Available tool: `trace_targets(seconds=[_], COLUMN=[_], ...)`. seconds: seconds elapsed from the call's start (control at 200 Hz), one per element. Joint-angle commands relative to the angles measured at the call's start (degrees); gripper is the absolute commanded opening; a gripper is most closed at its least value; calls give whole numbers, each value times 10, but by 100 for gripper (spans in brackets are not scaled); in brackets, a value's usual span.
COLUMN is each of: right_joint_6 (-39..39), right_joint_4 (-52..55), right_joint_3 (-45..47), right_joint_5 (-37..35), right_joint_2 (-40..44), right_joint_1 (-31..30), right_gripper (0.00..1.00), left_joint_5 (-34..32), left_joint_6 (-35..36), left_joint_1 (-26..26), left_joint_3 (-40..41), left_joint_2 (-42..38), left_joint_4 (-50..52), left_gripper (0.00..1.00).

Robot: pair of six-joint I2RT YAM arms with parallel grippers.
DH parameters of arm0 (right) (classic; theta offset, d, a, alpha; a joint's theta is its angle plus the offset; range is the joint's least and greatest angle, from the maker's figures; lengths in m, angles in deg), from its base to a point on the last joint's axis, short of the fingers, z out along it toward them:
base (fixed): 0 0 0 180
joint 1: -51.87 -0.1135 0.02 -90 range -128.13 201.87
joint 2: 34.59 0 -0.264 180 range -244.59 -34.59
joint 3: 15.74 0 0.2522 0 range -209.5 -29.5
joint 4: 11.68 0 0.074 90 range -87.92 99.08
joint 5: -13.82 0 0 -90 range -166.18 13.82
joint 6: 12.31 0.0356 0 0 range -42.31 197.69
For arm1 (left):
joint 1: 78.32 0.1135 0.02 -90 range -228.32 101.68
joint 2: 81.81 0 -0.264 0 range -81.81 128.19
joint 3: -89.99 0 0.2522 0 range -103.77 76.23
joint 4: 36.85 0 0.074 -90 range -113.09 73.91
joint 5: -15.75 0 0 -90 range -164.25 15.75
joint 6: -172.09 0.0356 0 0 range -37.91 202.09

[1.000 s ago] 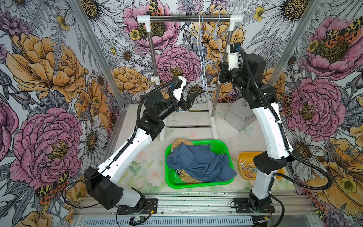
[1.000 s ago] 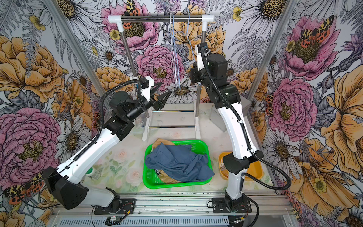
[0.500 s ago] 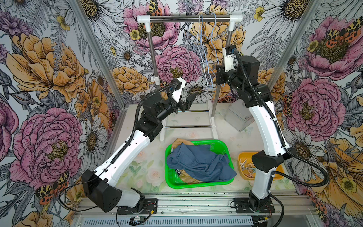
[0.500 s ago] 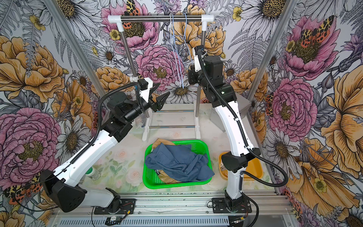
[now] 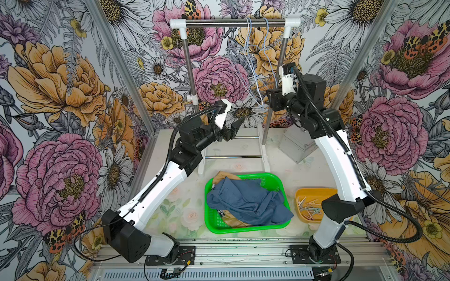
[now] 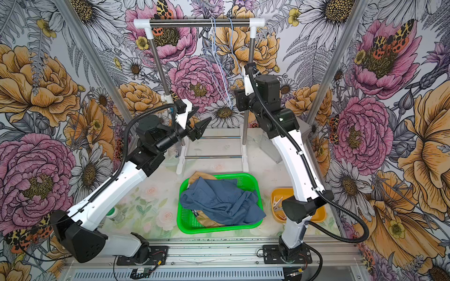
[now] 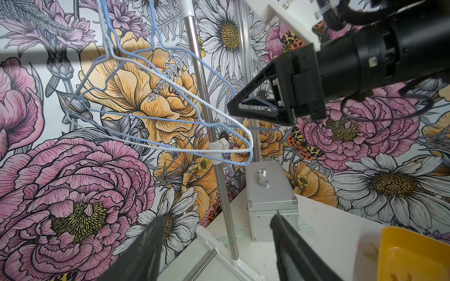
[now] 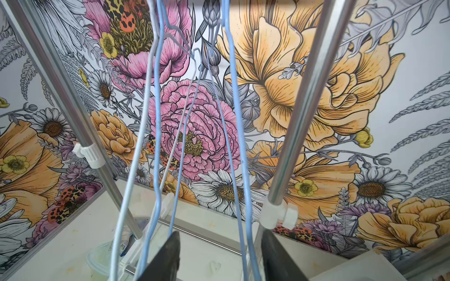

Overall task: Remove the clothespins securing t-shirts to the hanger
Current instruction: Place the hanger on the clothes rail, then reset both arms

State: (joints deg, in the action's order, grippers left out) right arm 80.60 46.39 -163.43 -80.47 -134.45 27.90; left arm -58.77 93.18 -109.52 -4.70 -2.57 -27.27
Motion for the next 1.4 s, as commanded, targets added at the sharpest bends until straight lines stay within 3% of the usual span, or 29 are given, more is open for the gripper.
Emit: trace_targets(seconds=[0.0,0.495,0.935,1.055,1.235,1.395], right_joint_6=[-2,18,63,78,104,101], right_joint_4=[-6,-65,-145,-200,-278,-323], right_joint_3=[36,309,673,765,857,898], right_joint_5=[-11,6,-103,-105,-102,-116], right_joint_2=[54,274,460,479,467,453], right_joint_1=[-2,-2,15,35,74,100], right_gripper=[57,62,73,81,99,100], left_joint_5=[-13,-61,-80,-81,-74,-94], left_joint_6=[9,10,-20,-37,-87,-104], left_joint_1=[4,-16,-12,19,107,172], left_joint_3=[10,109,290,362,477,531], left_joint_2=[-24,-88,-209,-240,-242,-257], left_joint_4=[12,36,46,14,-97,-153], left_gripper=[71,71,73,75,85,99])
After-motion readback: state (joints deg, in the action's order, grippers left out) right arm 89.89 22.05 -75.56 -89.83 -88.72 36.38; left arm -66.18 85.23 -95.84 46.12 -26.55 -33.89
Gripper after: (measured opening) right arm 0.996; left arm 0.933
